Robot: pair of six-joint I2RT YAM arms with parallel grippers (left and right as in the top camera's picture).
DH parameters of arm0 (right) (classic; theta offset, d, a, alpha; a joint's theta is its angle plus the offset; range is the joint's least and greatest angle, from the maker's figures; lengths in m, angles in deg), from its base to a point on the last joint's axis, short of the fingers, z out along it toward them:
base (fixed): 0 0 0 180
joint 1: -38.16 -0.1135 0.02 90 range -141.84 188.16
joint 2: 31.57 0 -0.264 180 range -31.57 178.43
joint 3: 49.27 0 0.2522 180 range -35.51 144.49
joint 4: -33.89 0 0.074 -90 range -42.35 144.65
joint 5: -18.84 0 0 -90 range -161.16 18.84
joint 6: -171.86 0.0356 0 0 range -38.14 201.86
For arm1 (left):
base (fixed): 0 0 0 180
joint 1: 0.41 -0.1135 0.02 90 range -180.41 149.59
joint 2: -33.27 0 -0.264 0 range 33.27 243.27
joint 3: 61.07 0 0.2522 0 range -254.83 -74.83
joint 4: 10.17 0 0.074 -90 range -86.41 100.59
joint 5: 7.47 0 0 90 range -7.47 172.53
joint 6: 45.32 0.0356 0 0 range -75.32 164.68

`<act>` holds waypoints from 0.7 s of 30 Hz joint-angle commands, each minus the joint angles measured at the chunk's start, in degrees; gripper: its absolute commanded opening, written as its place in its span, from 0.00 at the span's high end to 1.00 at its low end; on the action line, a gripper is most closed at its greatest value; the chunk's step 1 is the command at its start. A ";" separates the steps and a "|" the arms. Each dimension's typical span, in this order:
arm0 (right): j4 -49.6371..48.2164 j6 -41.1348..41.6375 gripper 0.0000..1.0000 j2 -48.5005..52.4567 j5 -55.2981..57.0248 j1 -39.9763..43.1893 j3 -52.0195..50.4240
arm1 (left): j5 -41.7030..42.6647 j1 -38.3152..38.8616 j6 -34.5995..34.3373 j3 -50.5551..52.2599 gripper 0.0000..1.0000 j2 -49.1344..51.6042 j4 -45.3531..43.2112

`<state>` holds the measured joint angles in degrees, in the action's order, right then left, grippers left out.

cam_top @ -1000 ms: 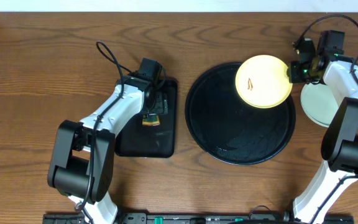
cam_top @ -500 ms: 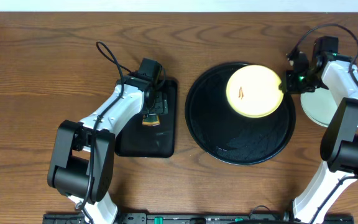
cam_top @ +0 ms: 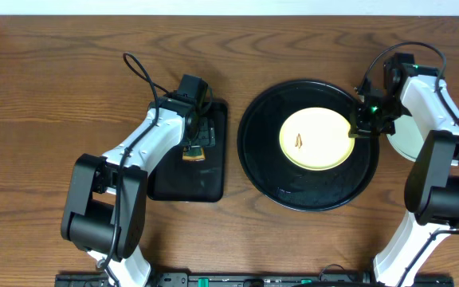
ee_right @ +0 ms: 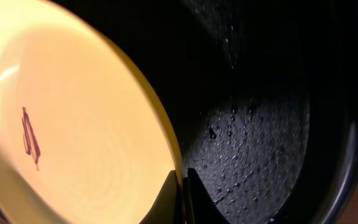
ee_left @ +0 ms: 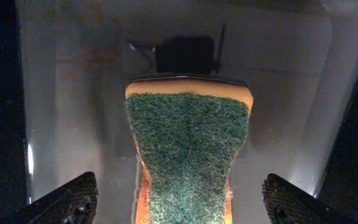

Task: Clean dirty plates on tray and stack at the side
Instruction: 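Grip the yellow plate rim with right gripper and slide it to tray center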

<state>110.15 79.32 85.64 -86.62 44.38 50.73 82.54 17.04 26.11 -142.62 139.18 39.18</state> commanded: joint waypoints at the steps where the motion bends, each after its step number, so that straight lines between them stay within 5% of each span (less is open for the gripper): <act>1: 0.02 5.31 0.99 -1.66 1.81 -1.38 0.33 | -0.70 -0.02 0.55 0.44 0.14 0.59 0.11; 13: -3.41 7.21 0.98 -1.66 5.38 -4.35 -4.31 | -0.70 -0.02 0.55 0.44 0.14 0.59 0.11; 21: -7.08 4.59 0.73 -1.75 6.08 -6.40 -6.51 | -0.70 -0.02 0.55 0.44 0.14 0.59 0.11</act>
<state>104.08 84.98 85.64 -81.46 39.07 44.28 82.52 17.04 26.11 -142.62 139.18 39.18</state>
